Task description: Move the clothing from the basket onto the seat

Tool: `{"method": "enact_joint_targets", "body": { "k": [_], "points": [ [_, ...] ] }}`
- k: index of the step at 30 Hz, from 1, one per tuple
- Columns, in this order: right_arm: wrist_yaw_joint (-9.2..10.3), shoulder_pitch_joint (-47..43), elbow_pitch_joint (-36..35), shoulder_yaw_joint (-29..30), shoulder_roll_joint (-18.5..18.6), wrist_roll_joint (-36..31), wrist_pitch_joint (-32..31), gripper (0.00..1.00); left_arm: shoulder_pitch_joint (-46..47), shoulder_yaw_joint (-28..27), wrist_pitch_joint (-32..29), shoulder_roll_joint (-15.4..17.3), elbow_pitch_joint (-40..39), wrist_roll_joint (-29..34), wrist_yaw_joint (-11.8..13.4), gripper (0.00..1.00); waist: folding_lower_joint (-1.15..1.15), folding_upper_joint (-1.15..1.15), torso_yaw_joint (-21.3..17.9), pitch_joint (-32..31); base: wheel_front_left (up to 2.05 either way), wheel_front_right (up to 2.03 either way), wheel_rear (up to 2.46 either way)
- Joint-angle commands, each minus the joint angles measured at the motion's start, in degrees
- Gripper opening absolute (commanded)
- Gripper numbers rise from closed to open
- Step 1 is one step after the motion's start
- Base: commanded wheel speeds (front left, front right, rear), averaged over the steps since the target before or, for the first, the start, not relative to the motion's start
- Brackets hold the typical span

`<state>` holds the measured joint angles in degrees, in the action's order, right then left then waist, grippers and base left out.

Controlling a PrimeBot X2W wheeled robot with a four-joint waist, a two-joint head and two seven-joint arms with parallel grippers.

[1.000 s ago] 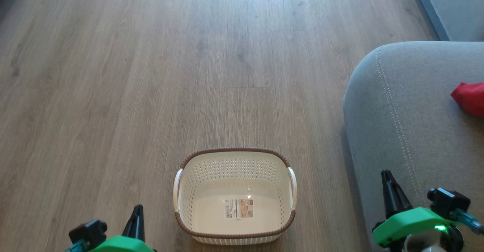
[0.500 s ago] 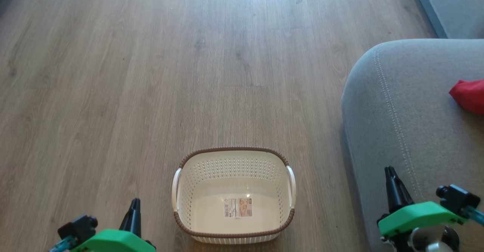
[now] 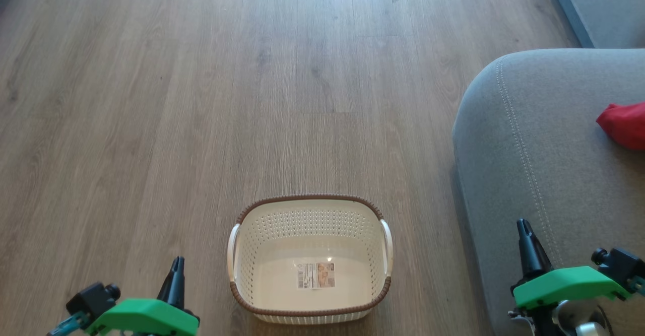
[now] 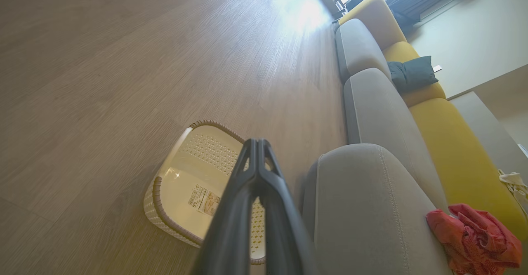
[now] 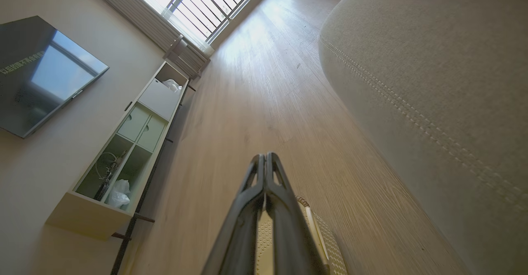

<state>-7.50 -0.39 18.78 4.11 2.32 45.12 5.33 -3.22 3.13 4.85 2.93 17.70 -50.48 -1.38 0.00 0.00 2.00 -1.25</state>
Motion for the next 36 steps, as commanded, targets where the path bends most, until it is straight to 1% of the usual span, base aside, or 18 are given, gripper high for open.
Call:
{"method": "enact_joint_targets", "body": {
  "k": [1, 9, 36],
  "points": [
    [0.00, 3.43, -2.26, -0.13, 0.42, 1.79, -0.66, 0.00, 3.01, -1.81, -0.37, 0.02, -1.89, -1.52, -0.44, 0.00, 0.00, 0.00, -0.04, 0.03, 0.00, 0.00, 0.00],
    [0.01, 3.86, -2.60, 0.22, 0.44, 7.93, -2.17, 0.00, 3.88, -2.88, -1.86, 0.02, -2.12, -6.96, -1.21, 0.00, 0.00, 0.00, -0.30, 0.21, 0.00, 0.00, 0.00],
    [0.01, 5.09, -3.57, 1.21, 0.49, 25.62, -6.54, 0.00, 6.39, -5.96, -6.16, -0.01, -2.81, -22.65, -3.43, 0.00, 0.00, 0.00, -1.07, 0.76, 0.00, 0.00, 0.00]
  ]
}}
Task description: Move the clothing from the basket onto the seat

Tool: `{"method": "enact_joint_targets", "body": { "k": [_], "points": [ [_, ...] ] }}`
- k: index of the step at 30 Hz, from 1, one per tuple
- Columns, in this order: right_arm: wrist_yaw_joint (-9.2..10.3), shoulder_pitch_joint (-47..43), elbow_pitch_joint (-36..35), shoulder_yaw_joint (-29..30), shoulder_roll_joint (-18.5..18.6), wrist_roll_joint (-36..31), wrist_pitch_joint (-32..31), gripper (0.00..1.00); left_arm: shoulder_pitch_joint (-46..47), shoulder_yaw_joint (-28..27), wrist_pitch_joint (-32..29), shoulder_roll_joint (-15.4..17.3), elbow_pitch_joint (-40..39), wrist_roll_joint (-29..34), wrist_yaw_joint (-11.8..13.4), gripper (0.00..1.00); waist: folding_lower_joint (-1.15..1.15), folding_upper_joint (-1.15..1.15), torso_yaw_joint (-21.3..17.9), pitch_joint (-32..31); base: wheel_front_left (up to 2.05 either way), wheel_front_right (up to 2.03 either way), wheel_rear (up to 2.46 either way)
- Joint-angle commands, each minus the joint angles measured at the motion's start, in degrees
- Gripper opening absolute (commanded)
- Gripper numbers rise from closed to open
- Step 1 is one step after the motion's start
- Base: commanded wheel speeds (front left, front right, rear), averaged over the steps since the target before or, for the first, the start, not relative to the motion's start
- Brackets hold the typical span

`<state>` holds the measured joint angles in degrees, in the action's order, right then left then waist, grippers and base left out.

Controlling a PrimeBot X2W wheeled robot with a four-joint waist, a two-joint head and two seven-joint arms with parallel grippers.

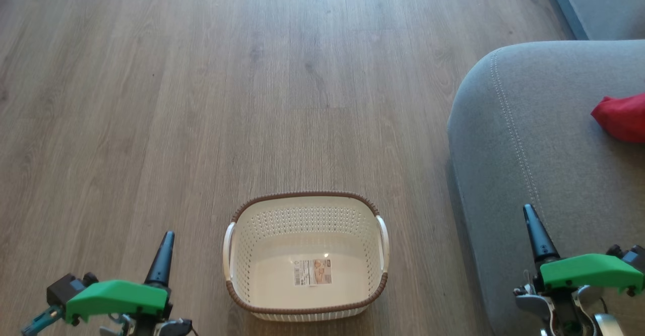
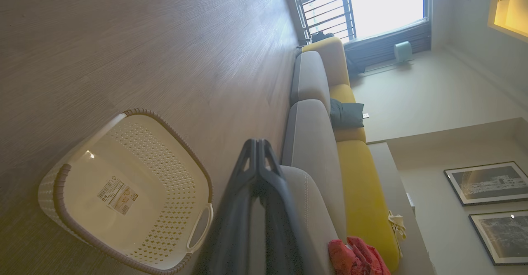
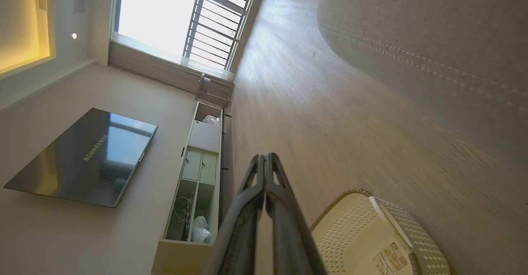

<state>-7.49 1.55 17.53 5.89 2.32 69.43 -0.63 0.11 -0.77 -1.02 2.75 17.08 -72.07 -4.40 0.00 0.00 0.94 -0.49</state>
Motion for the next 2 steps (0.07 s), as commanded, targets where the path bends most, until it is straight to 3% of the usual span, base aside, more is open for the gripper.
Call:
{"method": "enact_joint_targets", "body": {
  "k": [1, 2],
  "points": [
    [0.00, 3.19, -2.36, -0.53, 0.49, 1.99, -0.74, 0.00, 3.16, -2.18, -0.46, 0.17, -2.21, -1.67, -0.49, 0.00, 0.00, 0.00, -0.04, 0.03, 0.00, 0.00, 0.00],
    [0.00, 3.24, -2.40, -0.49, 0.49, 2.67, -0.91, 0.00, 3.25, -2.30, -0.63, 0.17, -2.23, -2.27, -0.57, 0.00, 0.00, 0.00, -0.07, 0.05, 0.00, 0.00, 0.00]
  ]
}}
